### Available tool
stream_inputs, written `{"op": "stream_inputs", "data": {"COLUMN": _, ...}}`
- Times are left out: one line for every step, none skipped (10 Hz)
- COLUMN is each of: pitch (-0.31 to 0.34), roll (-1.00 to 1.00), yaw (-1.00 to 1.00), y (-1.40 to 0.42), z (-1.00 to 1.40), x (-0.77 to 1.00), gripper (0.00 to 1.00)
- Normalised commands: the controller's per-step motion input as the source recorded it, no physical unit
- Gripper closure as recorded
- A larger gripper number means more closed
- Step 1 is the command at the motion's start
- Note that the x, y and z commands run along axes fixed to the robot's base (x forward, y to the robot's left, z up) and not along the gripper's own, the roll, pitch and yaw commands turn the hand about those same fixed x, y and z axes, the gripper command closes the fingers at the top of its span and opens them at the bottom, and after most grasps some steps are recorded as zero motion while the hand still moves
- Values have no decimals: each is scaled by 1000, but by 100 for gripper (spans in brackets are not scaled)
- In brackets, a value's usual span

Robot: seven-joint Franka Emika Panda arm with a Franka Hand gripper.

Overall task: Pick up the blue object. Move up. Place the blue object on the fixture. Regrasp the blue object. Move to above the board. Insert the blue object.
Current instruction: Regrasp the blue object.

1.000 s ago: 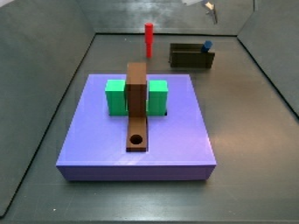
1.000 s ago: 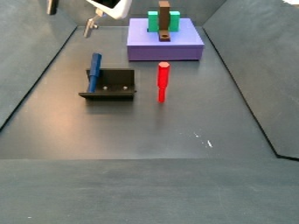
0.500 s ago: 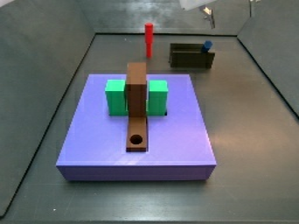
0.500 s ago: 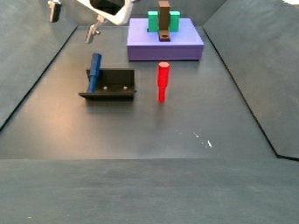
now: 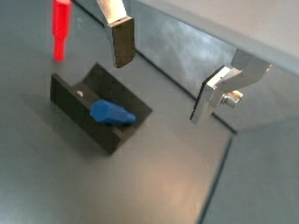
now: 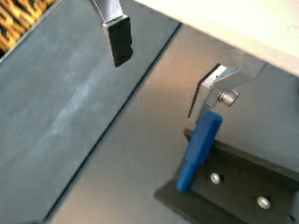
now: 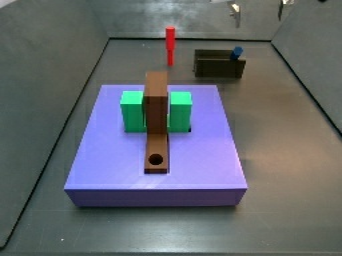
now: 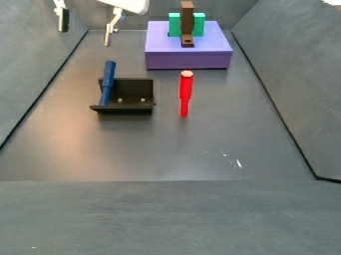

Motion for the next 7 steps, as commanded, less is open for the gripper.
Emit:
{"op": "stream_inputs", "data": {"pitch": 200, "roll": 1000, "yaw": 597, "y": 0, "z": -74, "x": 0, "gripper": 0}}
{"op": "stream_inputs", "data": {"pitch": 77, "roll": 1000, "yaw": 540, "y": 0, "z": -174, "x": 14, "gripper": 0}}
{"op": "stream_inputs", "data": {"pitch": 0, "roll": 849, "yaw": 343, "y": 31, "z": -329, "x": 54, "gripper": 0}}
{"op": "stream_inputs", "data": {"pitch": -57, "roll": 720, "yaw": 280, "y": 71, "z": -451, "x": 0, "gripper": 0}}
{"op": "stream_inputs", "data": {"pitch": -63, "roll": 769, "yaw": 251, "y": -3, "z": -557, "x": -31, "gripper": 0}}
{"op": "stream_inputs", "data": {"pitch": -57, "roll": 740, "yaw": 271, "y": -94, "z": -606, "x": -166, "gripper": 0}}
{"op": "stream_inputs", "data": {"pitch": -43, "roll": 586, "yaw": 306, "y": -120, "z": -497, "x": -157, "gripper": 0}}
